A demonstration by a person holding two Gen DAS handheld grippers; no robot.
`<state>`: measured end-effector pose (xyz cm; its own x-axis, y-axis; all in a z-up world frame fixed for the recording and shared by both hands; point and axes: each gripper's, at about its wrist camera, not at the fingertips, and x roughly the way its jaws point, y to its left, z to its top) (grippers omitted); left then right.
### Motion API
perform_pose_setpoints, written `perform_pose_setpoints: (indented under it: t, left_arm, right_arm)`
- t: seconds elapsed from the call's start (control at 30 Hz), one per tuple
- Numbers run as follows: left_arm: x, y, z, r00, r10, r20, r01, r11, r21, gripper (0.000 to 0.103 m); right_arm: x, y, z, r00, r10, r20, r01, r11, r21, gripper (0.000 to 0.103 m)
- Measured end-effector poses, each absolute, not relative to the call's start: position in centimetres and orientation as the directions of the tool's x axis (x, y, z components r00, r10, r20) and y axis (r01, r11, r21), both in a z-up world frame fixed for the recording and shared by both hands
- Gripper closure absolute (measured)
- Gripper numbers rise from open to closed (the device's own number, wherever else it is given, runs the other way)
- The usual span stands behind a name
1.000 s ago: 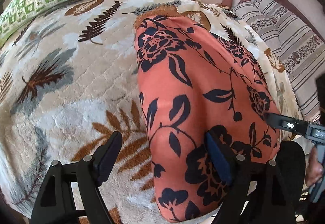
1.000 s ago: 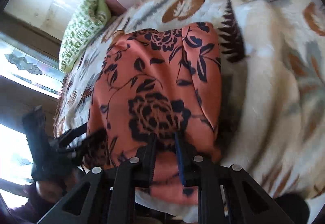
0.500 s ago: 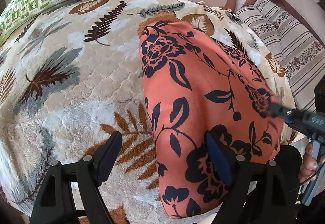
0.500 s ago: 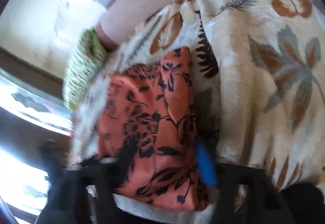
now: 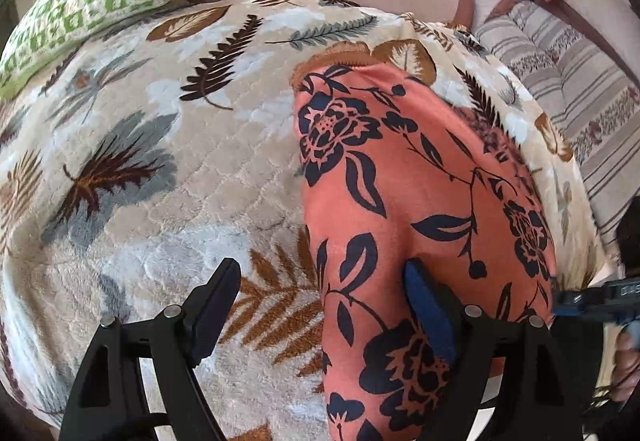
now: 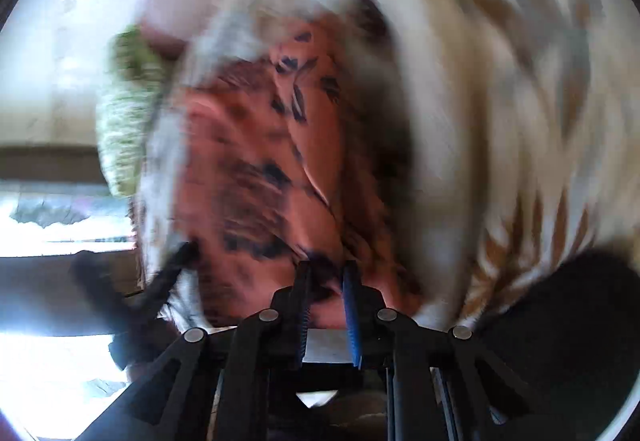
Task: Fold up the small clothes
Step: 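Lay the folded shirt flat with the right tool and open it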
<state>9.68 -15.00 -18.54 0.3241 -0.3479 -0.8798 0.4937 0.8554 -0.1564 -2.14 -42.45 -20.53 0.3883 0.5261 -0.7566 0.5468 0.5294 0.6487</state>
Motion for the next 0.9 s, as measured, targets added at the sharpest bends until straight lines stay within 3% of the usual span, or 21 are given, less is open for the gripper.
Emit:
perform_pose_setpoints:
  t: [0.13,0.27,0.43,0.53,0.67,0.9]
  left_arm:
    - [9.8,-15.2,-18.1,0.334,-0.337,-0.881,0.505,0.853,-0.135,0.018]
    - [9.2,-15.0,-16.1,0.395,-0.341,-0.853,0.502,0.858,-0.11,0.019]
    - [8.6,-15.7,-17.7,0.366,-0.31,-0.878,0.521,0.849,-0.082,0.019]
    - [8.3,-15.4,-18.6,0.373,-0.315,-0.872,0.501,0.86,-0.096,0.018]
    - [7.0,-16.9,-19.5,0.428,-0.258,-0.866,0.552,0.833,0.025,0.014]
    - [6.8,-16.4,-17.5,0.453,-0.253,-0.855,0.523,0.852,0.025,0.012]
  right_arm:
    - [-3.6,-42.6,-21.6,0.42,0.55,-0.722,0.561,0.468,0.683,0.087]
    - [-3.9,-41.5,-16.1,0.435,0.374,-0.819,0.483,0.67,0.563,0.083]
    - [-1.4,-39.0,-10.9,0.579,0.318,-0.75,0.309,0.766,0.563,0.083]
    - [1.3,-36.2,-12.7,0.525,0.324,-0.787,0.281,0.807,0.52,0.083]
    - [2.1,-34.9,-18.3,0.446,0.314,-0.838,0.285,0.838,0.465,0.084]
    - [1.2,-36.0,-15.9,0.457,0.335,-0.824,0.297,0.816,0.497,0.084]
